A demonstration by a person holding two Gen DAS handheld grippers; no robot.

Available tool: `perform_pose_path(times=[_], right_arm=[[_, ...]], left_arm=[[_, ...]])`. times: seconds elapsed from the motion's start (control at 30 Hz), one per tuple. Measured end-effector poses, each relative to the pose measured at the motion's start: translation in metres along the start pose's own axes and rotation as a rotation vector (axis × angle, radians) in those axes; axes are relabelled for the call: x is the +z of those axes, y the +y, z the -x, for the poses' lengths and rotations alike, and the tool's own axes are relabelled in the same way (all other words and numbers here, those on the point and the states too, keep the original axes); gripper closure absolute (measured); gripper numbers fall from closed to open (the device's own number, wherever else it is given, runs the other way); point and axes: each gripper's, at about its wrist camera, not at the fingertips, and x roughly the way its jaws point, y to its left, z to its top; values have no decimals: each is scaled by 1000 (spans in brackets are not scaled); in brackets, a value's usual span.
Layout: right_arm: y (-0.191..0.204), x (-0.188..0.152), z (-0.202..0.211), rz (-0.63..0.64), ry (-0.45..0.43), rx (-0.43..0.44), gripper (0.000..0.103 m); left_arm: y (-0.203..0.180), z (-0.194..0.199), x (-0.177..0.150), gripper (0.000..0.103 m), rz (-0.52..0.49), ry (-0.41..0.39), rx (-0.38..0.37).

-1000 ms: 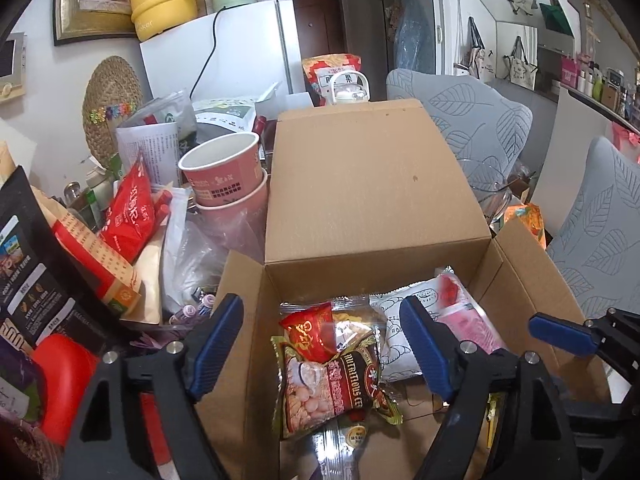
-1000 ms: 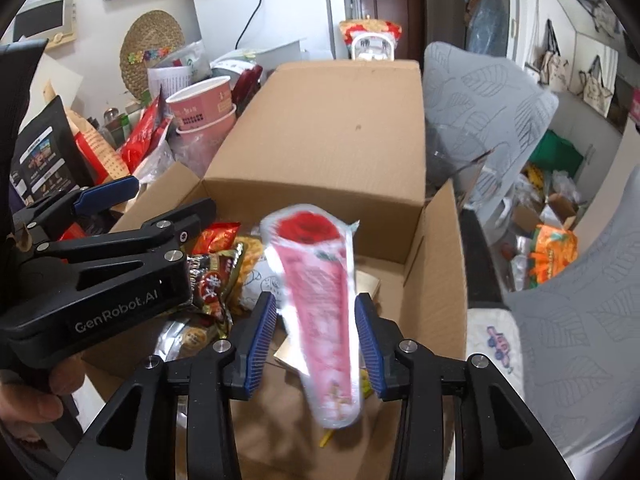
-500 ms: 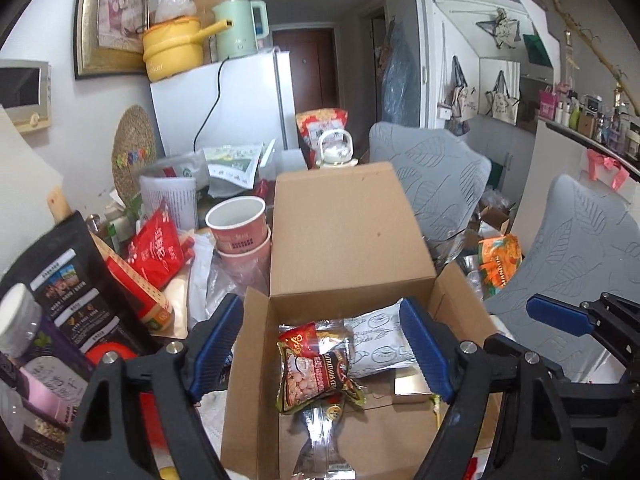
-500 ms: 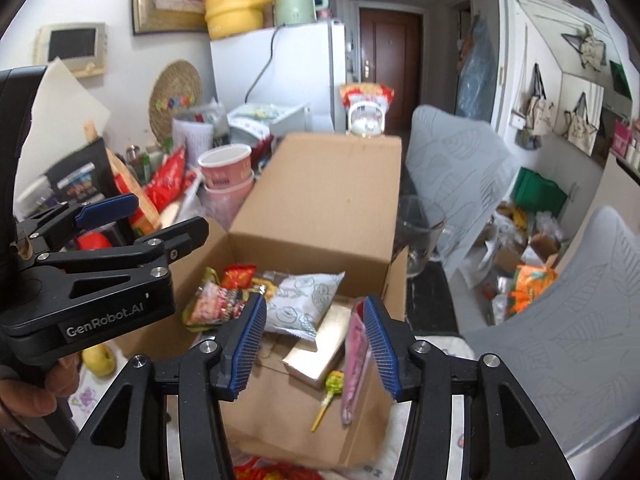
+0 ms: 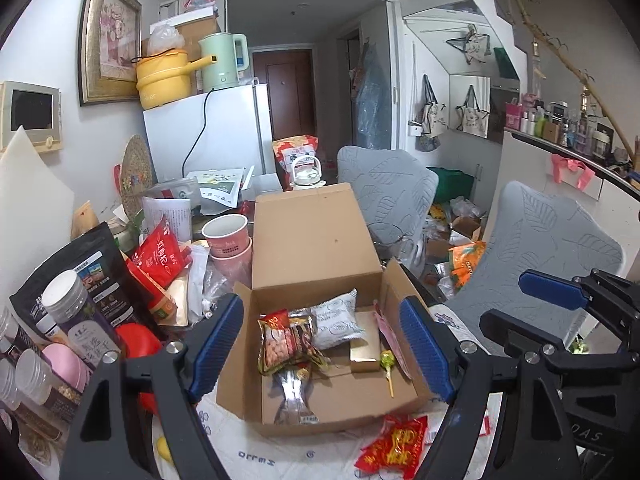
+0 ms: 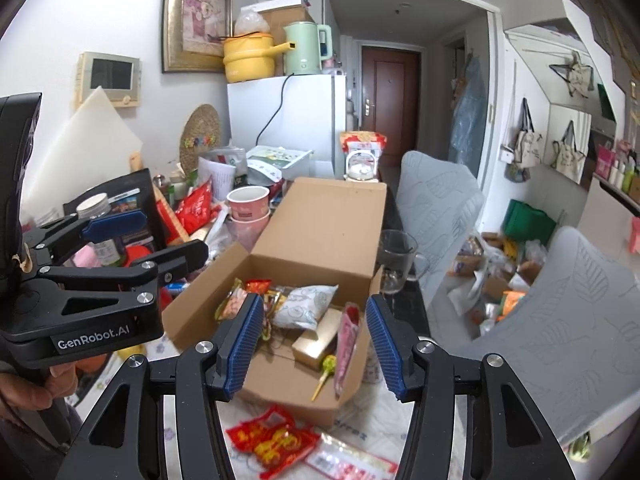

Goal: Organize snacks
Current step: 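Withdraw both tools from the box toward the red packets on the table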

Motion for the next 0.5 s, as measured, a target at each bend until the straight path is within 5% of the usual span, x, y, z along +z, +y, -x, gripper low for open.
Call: perform_pose_path(times=[0.5], right_arm=[[14, -64, 65, -27, -11, -19, 49]], left_arm=[[-30, 55, -57, 22, -33, 26, -101]])
